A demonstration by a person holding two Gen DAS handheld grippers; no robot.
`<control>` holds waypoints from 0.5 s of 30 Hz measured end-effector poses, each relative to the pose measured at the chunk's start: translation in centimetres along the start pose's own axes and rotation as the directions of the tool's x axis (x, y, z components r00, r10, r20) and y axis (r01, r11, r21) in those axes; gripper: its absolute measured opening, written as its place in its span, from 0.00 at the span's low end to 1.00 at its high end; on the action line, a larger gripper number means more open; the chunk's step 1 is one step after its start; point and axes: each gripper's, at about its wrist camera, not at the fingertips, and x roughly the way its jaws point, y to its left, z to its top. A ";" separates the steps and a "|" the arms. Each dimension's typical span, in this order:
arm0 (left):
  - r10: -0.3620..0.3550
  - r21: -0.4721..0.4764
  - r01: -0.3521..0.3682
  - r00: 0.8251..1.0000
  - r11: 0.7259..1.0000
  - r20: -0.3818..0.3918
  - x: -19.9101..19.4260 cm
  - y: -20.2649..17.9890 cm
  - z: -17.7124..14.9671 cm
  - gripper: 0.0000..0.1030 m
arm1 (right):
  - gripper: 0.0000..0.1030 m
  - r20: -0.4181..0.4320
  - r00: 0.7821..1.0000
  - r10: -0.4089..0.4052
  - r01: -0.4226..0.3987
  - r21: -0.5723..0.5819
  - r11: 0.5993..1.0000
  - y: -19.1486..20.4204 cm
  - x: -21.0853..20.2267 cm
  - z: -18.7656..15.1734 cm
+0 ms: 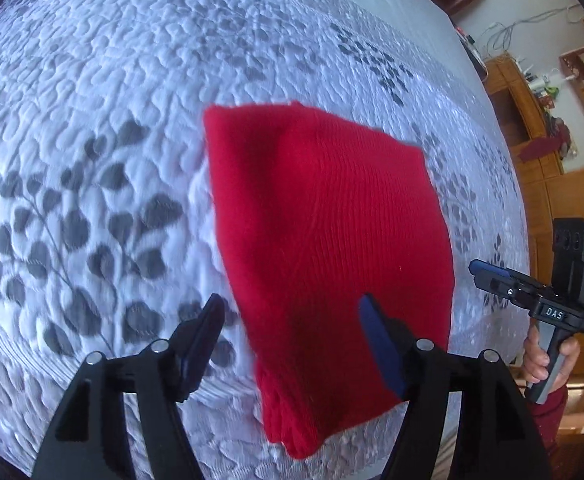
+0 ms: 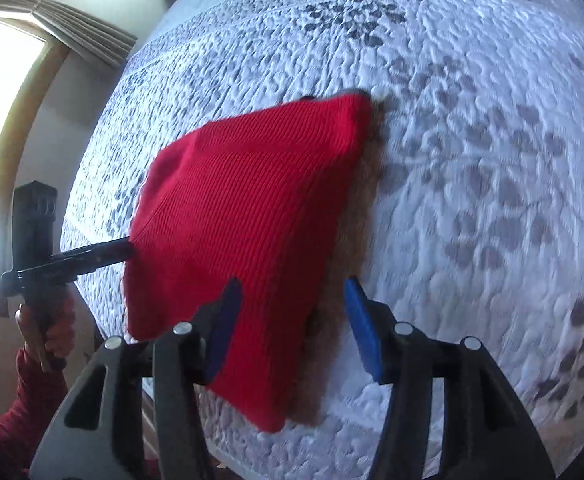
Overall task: Fold small clothes
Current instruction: 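Grasp the bundle's edge with both grippers and tuck it under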
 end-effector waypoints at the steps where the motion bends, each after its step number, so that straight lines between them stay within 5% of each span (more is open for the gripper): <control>1: -0.004 0.006 0.004 1.000 1.000 -0.009 0.2 -0.3 -0.5 0.68 | 0.55 -0.008 1.000 0.008 -0.008 -0.002 1.000 0.2 0.1 -0.6; 7: 0.018 0.048 -0.015 0.997 0.999 -0.072 1.5 -1.6 -4.0 0.68 | 0.62 -0.077 0.996 0.037 -0.035 0.022 0.999 1.0 2.0 -5.2; 15: 0.110 0.131 -0.095 0.988 0.987 -0.106 3.6 -1.3 -6.8 0.65 | 0.40 -0.104 0.994 -0.012 0.016 0.035 0.999 0.3 4.6 -8.4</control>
